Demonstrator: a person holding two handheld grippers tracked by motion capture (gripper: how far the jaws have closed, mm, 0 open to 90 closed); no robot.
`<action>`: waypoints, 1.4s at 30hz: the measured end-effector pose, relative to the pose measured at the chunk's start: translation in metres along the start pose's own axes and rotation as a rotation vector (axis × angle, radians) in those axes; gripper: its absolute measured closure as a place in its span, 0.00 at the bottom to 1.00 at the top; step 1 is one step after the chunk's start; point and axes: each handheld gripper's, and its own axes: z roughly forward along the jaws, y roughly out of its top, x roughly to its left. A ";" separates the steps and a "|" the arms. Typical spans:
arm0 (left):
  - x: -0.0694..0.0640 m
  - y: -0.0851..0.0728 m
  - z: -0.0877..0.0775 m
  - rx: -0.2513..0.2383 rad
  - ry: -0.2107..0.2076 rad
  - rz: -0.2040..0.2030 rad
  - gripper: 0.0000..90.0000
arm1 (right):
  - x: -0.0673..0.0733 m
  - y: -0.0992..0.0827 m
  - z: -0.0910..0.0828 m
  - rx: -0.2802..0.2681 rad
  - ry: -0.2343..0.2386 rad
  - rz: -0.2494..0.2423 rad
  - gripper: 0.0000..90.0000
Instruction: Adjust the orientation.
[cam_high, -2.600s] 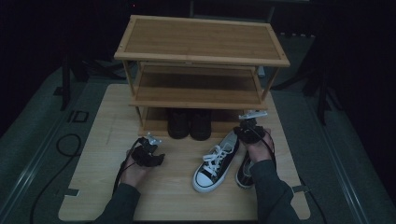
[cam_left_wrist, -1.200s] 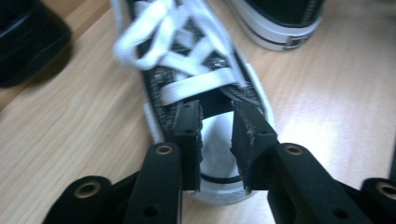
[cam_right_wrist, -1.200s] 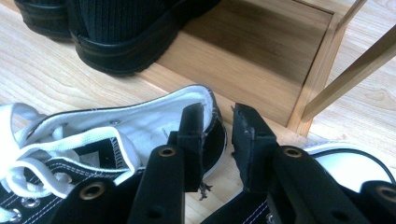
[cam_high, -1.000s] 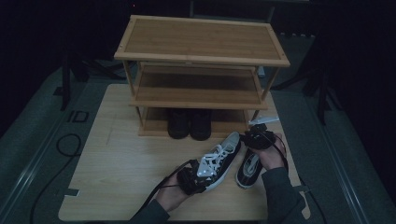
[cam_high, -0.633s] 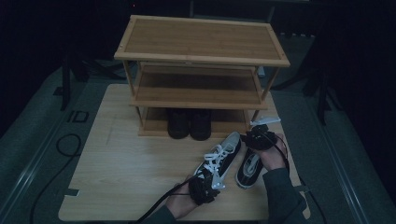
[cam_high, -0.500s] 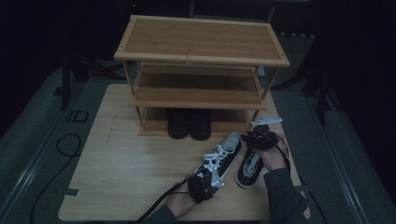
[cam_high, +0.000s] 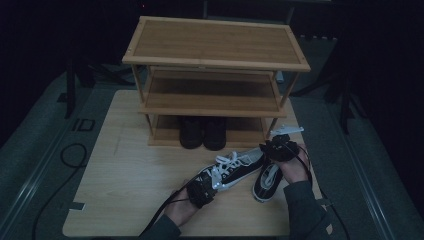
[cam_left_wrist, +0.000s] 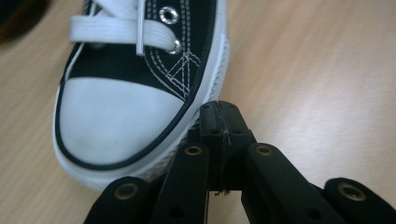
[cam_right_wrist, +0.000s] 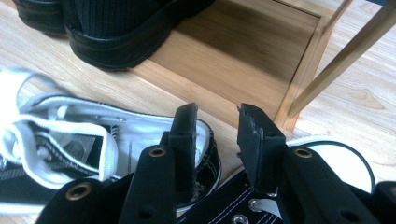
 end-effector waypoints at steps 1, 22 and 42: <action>0.003 -0.001 0.000 0.001 0.003 -0.007 1.00 | 0.001 0.000 0.000 -0.001 0.001 -0.006 0.75; 0.054 -0.014 -0.007 -0.011 0.070 -0.160 1.00 | 0.028 -0.006 0.000 0.002 0.100 -0.109 0.78; 0.082 -0.049 -0.028 -0.005 0.145 -0.243 0.97 | 0.047 -0.014 0.016 0.124 0.232 -0.202 0.77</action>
